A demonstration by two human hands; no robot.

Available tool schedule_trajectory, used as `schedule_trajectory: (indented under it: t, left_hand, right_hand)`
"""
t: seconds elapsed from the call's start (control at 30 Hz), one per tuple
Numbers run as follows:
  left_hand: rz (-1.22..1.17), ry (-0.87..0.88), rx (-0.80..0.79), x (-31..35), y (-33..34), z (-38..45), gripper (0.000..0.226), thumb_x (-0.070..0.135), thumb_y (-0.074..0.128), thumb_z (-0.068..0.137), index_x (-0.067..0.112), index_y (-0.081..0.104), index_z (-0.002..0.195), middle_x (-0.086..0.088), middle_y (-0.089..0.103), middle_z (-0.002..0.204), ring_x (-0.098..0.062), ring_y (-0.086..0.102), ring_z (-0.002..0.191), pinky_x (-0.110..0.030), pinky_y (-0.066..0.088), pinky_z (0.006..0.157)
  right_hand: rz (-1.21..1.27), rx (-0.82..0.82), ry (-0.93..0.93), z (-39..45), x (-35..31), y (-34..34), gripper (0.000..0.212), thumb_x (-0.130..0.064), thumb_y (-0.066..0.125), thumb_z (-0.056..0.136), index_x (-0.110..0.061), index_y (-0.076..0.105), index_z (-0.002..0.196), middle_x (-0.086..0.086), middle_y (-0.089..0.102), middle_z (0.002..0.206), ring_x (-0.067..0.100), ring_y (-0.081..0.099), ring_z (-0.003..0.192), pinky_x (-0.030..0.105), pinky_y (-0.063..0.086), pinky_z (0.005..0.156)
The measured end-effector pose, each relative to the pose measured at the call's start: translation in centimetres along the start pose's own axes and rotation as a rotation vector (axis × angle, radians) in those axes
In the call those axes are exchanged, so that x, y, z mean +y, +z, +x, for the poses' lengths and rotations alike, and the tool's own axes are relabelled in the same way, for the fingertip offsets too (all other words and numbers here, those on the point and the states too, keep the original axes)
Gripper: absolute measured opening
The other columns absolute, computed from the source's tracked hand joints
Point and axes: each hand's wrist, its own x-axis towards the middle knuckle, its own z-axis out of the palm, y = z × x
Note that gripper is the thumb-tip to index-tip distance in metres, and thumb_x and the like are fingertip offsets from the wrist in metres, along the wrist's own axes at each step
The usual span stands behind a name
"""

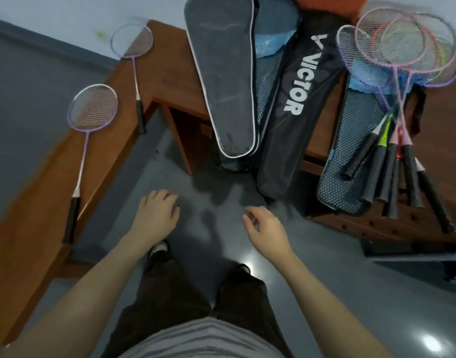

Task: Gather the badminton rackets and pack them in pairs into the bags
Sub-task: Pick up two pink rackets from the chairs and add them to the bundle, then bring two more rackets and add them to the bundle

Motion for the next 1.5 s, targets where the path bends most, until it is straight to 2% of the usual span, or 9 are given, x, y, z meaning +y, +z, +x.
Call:
schedule_trajectory:
  t: [0.2, 0.37, 0.6, 0.73, 0.93, 1.07, 1.23, 1.37, 1.5]
  left_hand:
    - [-0.103, -0.211, -0.241, -12.9, 3.4, -2.0, 0.037, 0.028, 0.043, 0.094, 0.013, 0.049, 0.127, -0.009, 0.049, 0.129, -0.028, 0.045, 0.119, -0.04, 0.032, 0.097]
    - [-0.214, -0.278, -0.265, -23.0, 2.6, -1.3, 0.033, 0.023, 0.043, 0.093, 0.007, 0.054, 0.12, -0.012, 0.053, 0.123, -0.03, 0.048, 0.113, -0.039, 0.037, 0.092]
    - [-0.349, -0.45, -0.317, -32.9, 0.1, 0.4, 0.03, 0.022, 0.046, 0.091, 0.006, 0.059, 0.112, -0.013, 0.058, 0.113, -0.029, 0.056, 0.102, -0.032, 0.043, 0.082]
    - [-0.405, -0.518, -0.277, -36.8, -0.2, 2.4, 0.033, 0.029, 0.047, 0.091, 0.012, 0.056, 0.118, -0.009, 0.056, 0.112, -0.025, 0.056, 0.099, -0.04, 0.048, 0.088]
    - [-0.456, -0.522, -0.176, -40.0, 0.2, 8.3, 0.045, 0.032, 0.045, 0.094, 0.019, 0.04, 0.136, -0.014, 0.047, 0.129, -0.03, 0.045, 0.117, -0.042, 0.038, 0.098]
    - [-0.492, -0.516, -0.175, -42.0, 2.1, 14.0, 0.054, 0.038, 0.046, 0.092, 0.023, 0.03, 0.142, -0.013, 0.047, 0.129, -0.029, 0.046, 0.115, -0.044, 0.04, 0.097]
    - [-0.49, -0.514, -0.165, -43.5, 4.9, 20.5, 0.065, 0.037, 0.05, 0.091, 0.029, 0.014, 0.145, -0.01, 0.049, 0.123, -0.023, 0.054, 0.105, -0.042, 0.046, 0.091]
    - [-0.578, -0.522, -0.024, -43.9, 6.3, 23.2, 0.064, 0.013, 0.05, 0.092, 0.032, 0.02, 0.144, -0.007, 0.054, 0.098, -0.016, 0.056, 0.077, -0.036, 0.052, 0.074]
    - [-0.632, -0.427, 0.139, -43.5, 6.2, 25.0, 0.059, 0.006, 0.049, 0.091, 0.024, 0.027, 0.144, -0.003, 0.048, 0.084, -0.009, 0.047, 0.068, -0.02, 0.042, 0.061]
  right_hand:
    - [-0.098, -0.295, 0.238, 4.4, -4.9, 9.4, 0.036, -0.027, 0.044, 0.095, -0.011, 0.053, 0.126, 0.009, 0.058, 0.12, 0.026, 0.055, 0.107, 0.036, 0.045, 0.086]
    - [-0.131, -0.357, 0.393, 7.9, -10.9, 16.7, 0.03, -0.02, 0.042, 0.093, -0.002, 0.058, 0.11, 0.019, 0.063, 0.102, 0.036, 0.058, 0.091, 0.042, 0.048, 0.077]
    - [-0.106, -0.395, 0.448, 12.0, -18.9, 23.2, 0.027, -0.017, 0.043, 0.093, -0.004, 0.06, 0.109, 0.02, 0.064, 0.106, 0.035, 0.058, 0.097, 0.04, 0.048, 0.082]
    - [-0.079, -0.372, 0.414, 15.8, -22.0, 25.2, 0.029, -0.016, 0.042, 0.093, -0.004, 0.06, 0.113, 0.017, 0.063, 0.11, 0.031, 0.06, 0.093, 0.036, 0.048, 0.078]
    - [0.008, -0.329, 0.281, 24.8, -25.2, 27.8, 0.033, -0.018, 0.043, 0.095, -0.008, 0.053, 0.125, 0.011, 0.06, 0.119, 0.025, 0.057, 0.107, 0.027, 0.042, 0.084]
    - [0.085, -0.273, 0.248, 31.8, -25.3, 30.9, 0.032, -0.022, 0.044, 0.095, -0.011, 0.053, 0.124, 0.007, 0.059, 0.118, 0.02, 0.056, 0.106, 0.034, 0.046, 0.092]
    - [0.043, -0.097, 0.144, 39.7, -24.1, 34.3, 0.039, -0.022, 0.047, 0.095, -0.016, 0.045, 0.132, 0.005, 0.047, 0.124, 0.017, 0.047, 0.113, 0.034, 0.043, 0.096]
    - [-0.107, 0.011, 0.053, 44.9, -22.8, 35.3, 0.049, -0.029, 0.055, 0.091, -0.02, 0.04, 0.136, 0.009, 0.041, 0.13, 0.023, 0.039, 0.117, 0.038, 0.037, 0.1]
    - [-0.159, 0.045, 0.122, 48.3, -21.9, 35.0, 0.06, -0.037, 0.057, 0.088, -0.025, 0.031, 0.14, 0.012, 0.038, 0.134, 0.029, 0.039, 0.12, 0.043, 0.03, 0.103]
